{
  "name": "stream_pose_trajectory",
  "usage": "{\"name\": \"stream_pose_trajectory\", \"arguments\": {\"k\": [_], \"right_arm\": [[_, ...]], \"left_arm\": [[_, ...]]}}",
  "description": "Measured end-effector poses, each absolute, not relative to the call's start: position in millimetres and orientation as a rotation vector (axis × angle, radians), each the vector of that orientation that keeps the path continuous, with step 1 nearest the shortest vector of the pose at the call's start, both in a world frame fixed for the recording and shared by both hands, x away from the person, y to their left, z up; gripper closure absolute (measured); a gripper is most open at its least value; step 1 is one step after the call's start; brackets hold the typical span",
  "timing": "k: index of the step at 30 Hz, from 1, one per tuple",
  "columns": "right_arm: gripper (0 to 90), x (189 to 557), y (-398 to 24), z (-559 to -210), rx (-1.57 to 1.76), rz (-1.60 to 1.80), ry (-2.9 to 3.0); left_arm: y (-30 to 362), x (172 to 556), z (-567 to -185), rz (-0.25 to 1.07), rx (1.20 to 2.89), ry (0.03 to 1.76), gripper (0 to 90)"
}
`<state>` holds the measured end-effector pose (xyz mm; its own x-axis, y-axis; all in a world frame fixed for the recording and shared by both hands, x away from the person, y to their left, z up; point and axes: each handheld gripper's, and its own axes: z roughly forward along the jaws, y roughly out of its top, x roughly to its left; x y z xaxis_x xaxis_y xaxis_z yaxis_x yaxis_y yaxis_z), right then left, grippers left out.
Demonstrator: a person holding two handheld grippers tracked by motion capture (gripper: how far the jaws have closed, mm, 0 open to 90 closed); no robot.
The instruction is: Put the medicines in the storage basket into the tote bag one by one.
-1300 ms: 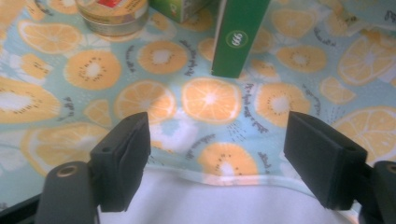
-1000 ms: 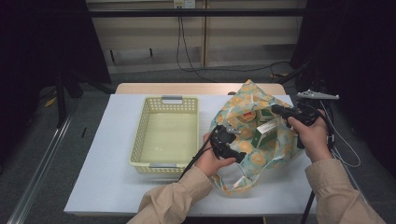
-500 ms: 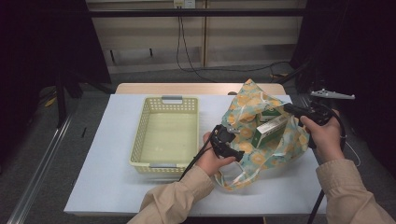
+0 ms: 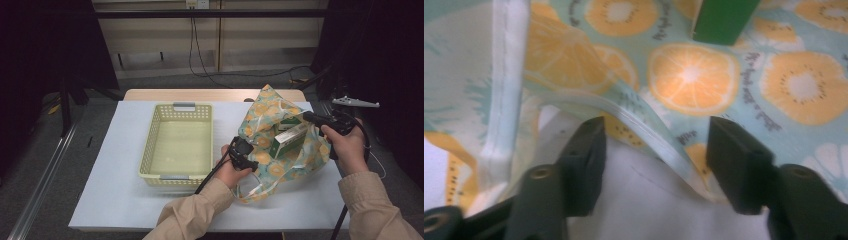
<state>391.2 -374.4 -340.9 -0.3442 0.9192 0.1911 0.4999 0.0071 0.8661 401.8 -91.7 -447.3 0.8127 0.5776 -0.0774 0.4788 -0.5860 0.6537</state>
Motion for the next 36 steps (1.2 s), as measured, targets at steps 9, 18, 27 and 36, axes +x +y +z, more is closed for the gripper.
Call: {"name": "stream_pose_trajectory", "arguments": {"k": [9, 18, 27, 36], "right_arm": [[90.0, 392.7, -368.7, -343.9, 1.447, 1.291, 1.872], [90.0, 396.4, -358.3, -340.7, 1.433, 1.298, 1.885], [90.0, 398.0, -353.1, -335.0, 1.416, 1.304, 1.889], [90.0, 398.1, -352.0, -334.2, 1.411, 1.305, 1.889]], "left_arm": [[-87.0, 394.5, -434.6, 0.115, 2.291, 0.741, 90.0], [-75.3, 394.6, -403.6, 0.073, 2.201, 0.739, 90.0], [-68.8, 398.9, -379.4, 0.068, 2.139, 0.744, 90.0], [-65.0, 404.3, -365.3, 0.058, 2.102, 0.746, 90.0]]}}
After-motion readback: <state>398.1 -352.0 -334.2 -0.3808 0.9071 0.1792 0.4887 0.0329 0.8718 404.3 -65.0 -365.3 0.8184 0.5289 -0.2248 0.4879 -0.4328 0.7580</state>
